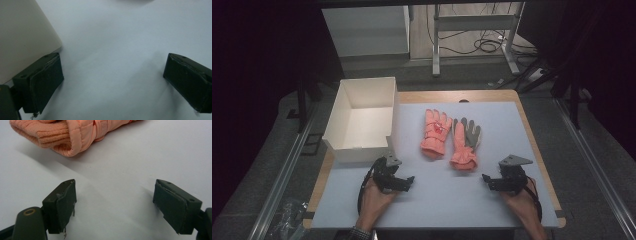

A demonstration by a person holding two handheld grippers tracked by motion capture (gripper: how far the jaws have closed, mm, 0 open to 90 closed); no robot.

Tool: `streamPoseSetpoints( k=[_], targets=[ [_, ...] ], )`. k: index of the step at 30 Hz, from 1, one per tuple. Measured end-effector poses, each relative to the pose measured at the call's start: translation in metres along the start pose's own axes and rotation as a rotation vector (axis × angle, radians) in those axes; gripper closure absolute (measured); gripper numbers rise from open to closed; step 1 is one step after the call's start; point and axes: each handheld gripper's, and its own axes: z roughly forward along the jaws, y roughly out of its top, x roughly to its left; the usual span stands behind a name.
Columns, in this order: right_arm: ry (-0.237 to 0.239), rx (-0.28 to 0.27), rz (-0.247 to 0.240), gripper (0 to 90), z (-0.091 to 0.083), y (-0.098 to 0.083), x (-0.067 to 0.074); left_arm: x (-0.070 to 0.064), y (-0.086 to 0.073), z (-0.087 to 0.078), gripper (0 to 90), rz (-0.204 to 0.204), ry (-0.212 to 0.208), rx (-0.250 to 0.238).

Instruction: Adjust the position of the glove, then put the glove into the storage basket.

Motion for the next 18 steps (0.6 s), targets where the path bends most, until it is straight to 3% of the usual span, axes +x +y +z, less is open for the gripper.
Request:
streamPoseSetpoints(
  k=[18],
  targets=[
    [0.012, 0.006, -0.004, 15.9, 0.0005, 0.0004, -0.0001, 0.0000, -0.0006, 0.0001, 2.5, 0.000, 0.001, -0.006]
  ],
)
